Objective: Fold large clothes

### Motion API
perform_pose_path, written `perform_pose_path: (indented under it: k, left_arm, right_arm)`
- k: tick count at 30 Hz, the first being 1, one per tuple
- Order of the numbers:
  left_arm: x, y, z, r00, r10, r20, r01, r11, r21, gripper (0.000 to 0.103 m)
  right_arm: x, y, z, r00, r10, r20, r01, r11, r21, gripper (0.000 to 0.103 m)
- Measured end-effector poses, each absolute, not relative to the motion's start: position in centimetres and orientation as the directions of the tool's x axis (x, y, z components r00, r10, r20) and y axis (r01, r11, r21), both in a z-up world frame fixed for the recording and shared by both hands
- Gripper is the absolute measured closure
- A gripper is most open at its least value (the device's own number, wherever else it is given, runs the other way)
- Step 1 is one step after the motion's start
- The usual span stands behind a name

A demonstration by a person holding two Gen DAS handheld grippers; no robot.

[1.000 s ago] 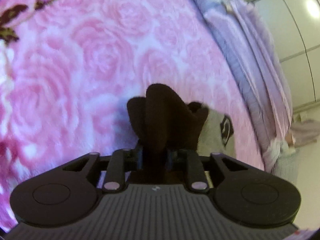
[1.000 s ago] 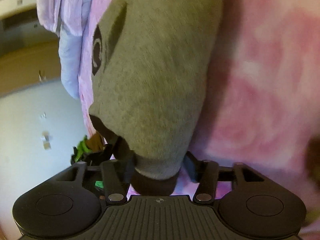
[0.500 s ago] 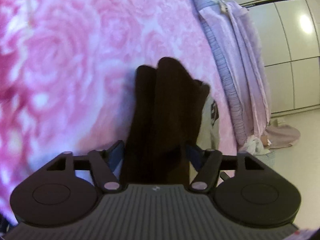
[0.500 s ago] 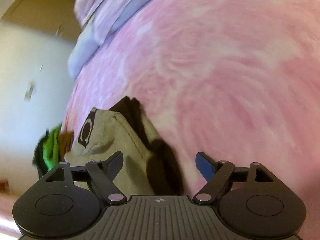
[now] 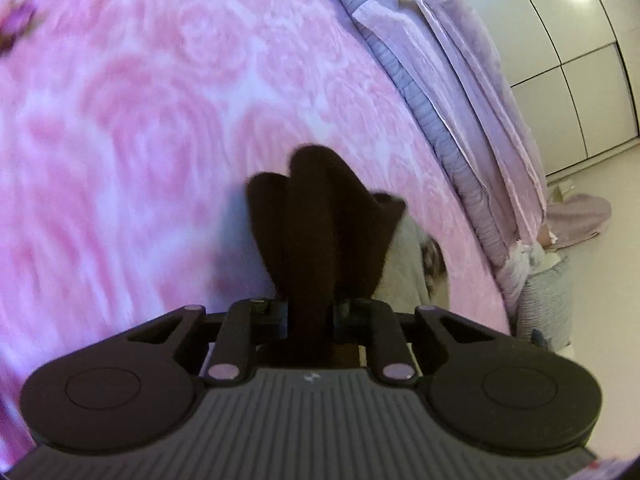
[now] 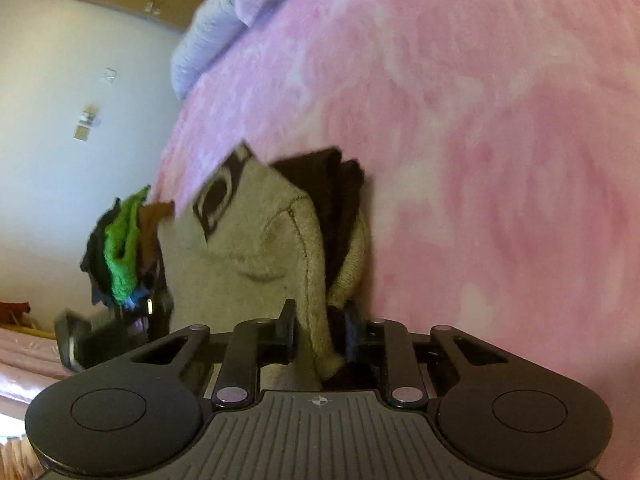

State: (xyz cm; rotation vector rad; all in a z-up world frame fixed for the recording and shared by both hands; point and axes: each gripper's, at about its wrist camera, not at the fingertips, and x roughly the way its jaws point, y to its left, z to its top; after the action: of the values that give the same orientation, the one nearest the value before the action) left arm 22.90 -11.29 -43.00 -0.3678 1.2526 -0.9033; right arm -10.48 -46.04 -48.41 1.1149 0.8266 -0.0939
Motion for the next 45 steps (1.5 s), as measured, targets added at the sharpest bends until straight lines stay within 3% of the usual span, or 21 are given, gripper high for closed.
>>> perform_pose_path:
  k: [2, 4, 6, 7, 14, 16, 20, 22, 24, 28, 32, 35, 36, 37, 40, 45]
  left_arm:
    - [23.7, -12.3, -42.6, -0.005, -0.732, -0.682, 0.445, 0.609, -0.657, 0.086]
    - [24.0, -12.6, -42.3, -0.039, -0.71, -0.703, 0.491, 0.599, -0.633, 0.071]
    - [24.4, -11.8, -42.4, -0.058, -0.71, -0.702, 0.481, 0.596, -0.643, 0.063]
    - [24.6, -11.2, -42.6, -0.072, -0.713, -0.697, 0.472, 0.591, -0.654, 0.058]
    - [25.4, -12.1, -44.7, -0.151, -0.736, -0.66, 0.435, 0.55, -0.713, 0.055]
    - [25.9, -12.4, -45.2, -0.169, -0.75, -0.639, 0.427, 0.528, -0.733, 0.056]
    - [26.3, -12.7, -45.7, -0.198, -0.759, -0.62, 0.429, 0.501, -0.751, 0.062]
    - [26.3, -12.8, -45.6, -0.205, -0.761, -0.616, 0.439, 0.491, -0.752, 0.077]
    - [26.1, -13.2, -45.0, -0.208, -0.763, -0.612, 0.471, 0.471, -0.746, 0.084]
    - [25.8, -13.4, -43.9, -0.201, -0.758, -0.62, 0.505, 0.462, -0.729, 0.087]
    - [25.4, -12.7, -42.2, -0.198, -0.77, -0.607, 0.503, 0.451, -0.737, 0.089]
    - [25.2, -12.7, -41.9, -0.206, -0.759, -0.617, 0.519, 0.45, -0.727, 0.089]
    - [25.2, -13.0, -42.2, -0.21, -0.75, -0.627, 0.528, 0.453, -0.719, 0.089]
    - [25.3, -13.4, -42.6, -0.211, -0.739, -0.64, 0.528, 0.465, -0.711, 0.086]
    - [26.4, -13.8, -43.5, -0.212, -0.729, -0.651, 0.509, 0.486, -0.71, 0.07]
    - [27.5, -11.4, -44.2, -0.241, -0.735, -0.634, 0.466, 0.485, -0.74, 0.053]
  right_arm:
    - [-11.3, -45.5, -48.3, 0.713, 0.291, -0.637, 0.484, 0.453, 0.749, 0.072]
    - [-11.8, -46.3, -48.0, 0.731, 0.276, -0.624, 0.495, 0.415, 0.763, 0.054]
    - [-11.7, -47.0, -47.7, 0.753, 0.251, -0.609, 0.488, 0.407, 0.772, 0.037]
    - [-11.5, -47.3, -47.7, 0.753, 0.256, -0.607, 0.475, 0.427, 0.769, 0.033]
    - [-9.0, -48.6, -49.9, 0.764, 0.375, -0.525, 0.362, 0.424, 0.83, 0.034]
    - [-8.1, -48.5, -50.5, 0.766, 0.388, -0.512, 0.349, 0.417, 0.839, 0.05]
    - [-7.2, -48.3, -51.3, 0.765, 0.4, -0.504, 0.341, 0.412, 0.845, 0.07]
    - [-7.6, -48.1, -51.2, 0.765, 0.39, -0.512, 0.352, 0.413, 0.84, 0.081]
    - [-7.9, -47.6, -50.7, 0.767, 0.36, -0.531, 0.374, 0.422, 0.826, 0.083]
    - [-8.3, -46.1, -48.7, 0.777, 0.297, -0.555, 0.416, 0.418, 0.807, 0.085]
    - [-9.5, -44.4, -45.4, 0.801, 0.237, -0.549, 0.421, 0.429, 0.799, 0.086]
    - [-9.8, -43.4, -45.0, 0.76, 0.204, -0.617, 0.482, 0.46, 0.746, 0.083]
    - [-9.7, -43.3, -45.5, 0.729, 0.191, -0.657, 0.517, 0.477, 0.711, 0.076]
    - [-9.7, -43.5, -45.9, 0.696, 0.183, -0.694, 0.551, 0.483, 0.68, 0.062]
    - [-11.2, -44.8, -46.7, 0.706, 0.181, -0.685, 0.558, 0.454, 0.695, 0.049]
    - [-14.4, -45.2, -47.8, 0.733, 0.267, -0.626, 0.516, 0.383, 0.766, 0.044]
